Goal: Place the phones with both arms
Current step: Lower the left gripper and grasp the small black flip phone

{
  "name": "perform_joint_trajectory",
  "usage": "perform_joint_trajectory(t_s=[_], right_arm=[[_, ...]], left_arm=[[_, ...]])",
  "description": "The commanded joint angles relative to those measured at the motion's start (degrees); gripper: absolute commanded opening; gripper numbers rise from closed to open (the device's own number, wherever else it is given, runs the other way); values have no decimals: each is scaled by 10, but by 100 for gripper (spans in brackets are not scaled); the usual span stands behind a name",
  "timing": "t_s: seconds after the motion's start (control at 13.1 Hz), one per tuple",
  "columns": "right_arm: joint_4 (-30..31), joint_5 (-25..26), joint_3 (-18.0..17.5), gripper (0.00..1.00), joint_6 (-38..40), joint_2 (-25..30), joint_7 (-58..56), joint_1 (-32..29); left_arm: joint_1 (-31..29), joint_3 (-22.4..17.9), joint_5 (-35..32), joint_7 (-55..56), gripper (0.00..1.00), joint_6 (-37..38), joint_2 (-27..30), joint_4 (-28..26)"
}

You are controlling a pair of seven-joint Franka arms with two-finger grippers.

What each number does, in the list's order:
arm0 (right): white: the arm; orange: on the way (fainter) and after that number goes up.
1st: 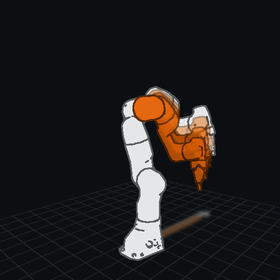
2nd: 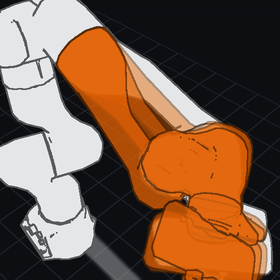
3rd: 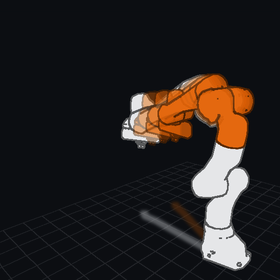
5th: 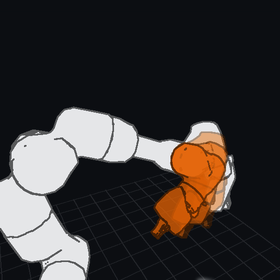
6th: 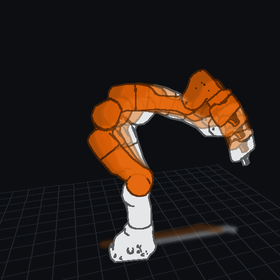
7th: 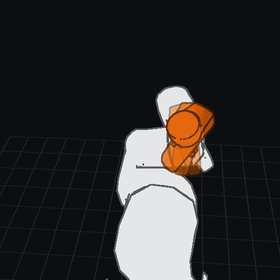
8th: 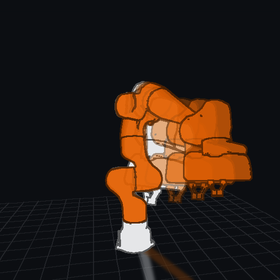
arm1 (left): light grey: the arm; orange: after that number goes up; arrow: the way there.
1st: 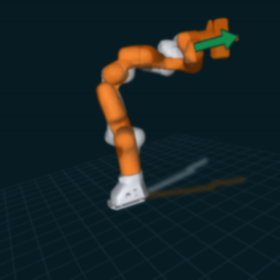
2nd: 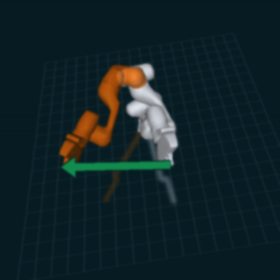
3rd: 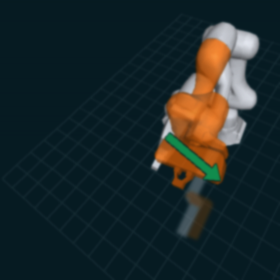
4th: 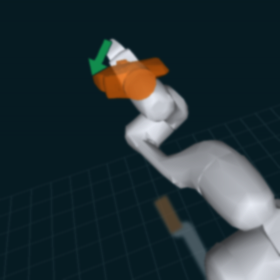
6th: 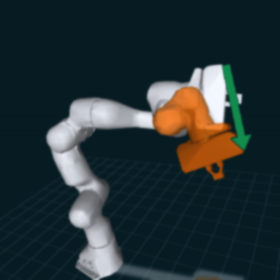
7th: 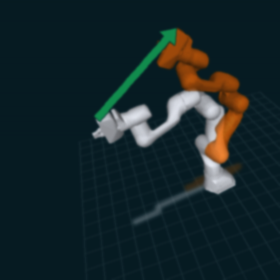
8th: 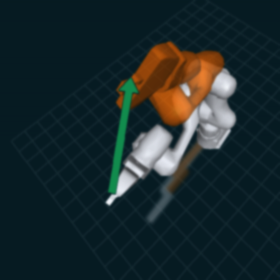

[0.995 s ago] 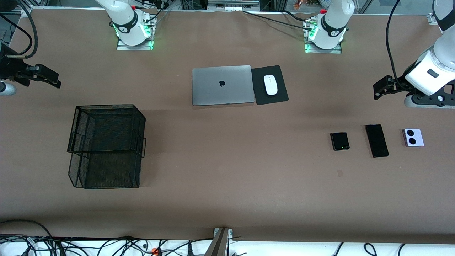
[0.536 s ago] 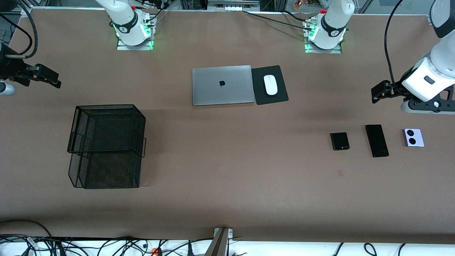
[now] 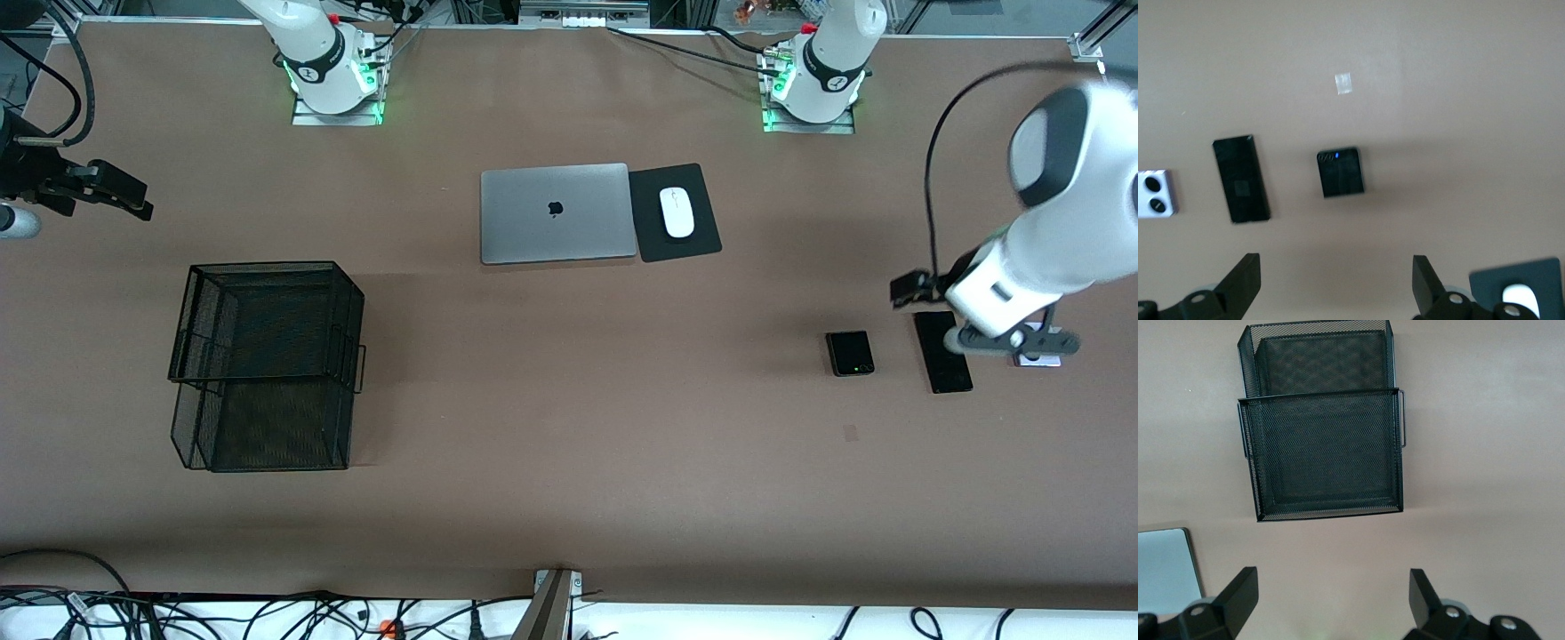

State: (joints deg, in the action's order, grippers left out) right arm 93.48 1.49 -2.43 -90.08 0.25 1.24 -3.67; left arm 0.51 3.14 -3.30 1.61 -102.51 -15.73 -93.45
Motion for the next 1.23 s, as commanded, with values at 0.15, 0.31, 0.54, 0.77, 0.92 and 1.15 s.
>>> perform_joint_trajectory(t_s=[0.15, 0.31, 0.54, 0.77, 0.92, 1.15], right_arm=[[-2, -9, -5, 100, -2, 1, 3, -5], [-2, -8, -5, 100, -2, 0, 3, -5], [-2, -8, -5, 100, -2, 0, 3, -5], [-2, -8, -4, 100, -2, 0, 3, -5], [-2, -8, -5, 100, -2, 0, 3, -5], [-2, -8, -5, 100, -3, 0, 3, -5]], left_arm=[[-2, 0, 4, 7, 100, -129, -28, -69], [-1, 0, 2, 16, 100, -207, -31, -121], [-8, -2, 1, 16, 100, -332, -42, -202], [-26, -5, 1, 16, 100, -352, -71, -222], [-31, -5, 1, 15, 100, -378, -91, -228], [-32, -5, 1, 15, 100, -407, -109, -241]])
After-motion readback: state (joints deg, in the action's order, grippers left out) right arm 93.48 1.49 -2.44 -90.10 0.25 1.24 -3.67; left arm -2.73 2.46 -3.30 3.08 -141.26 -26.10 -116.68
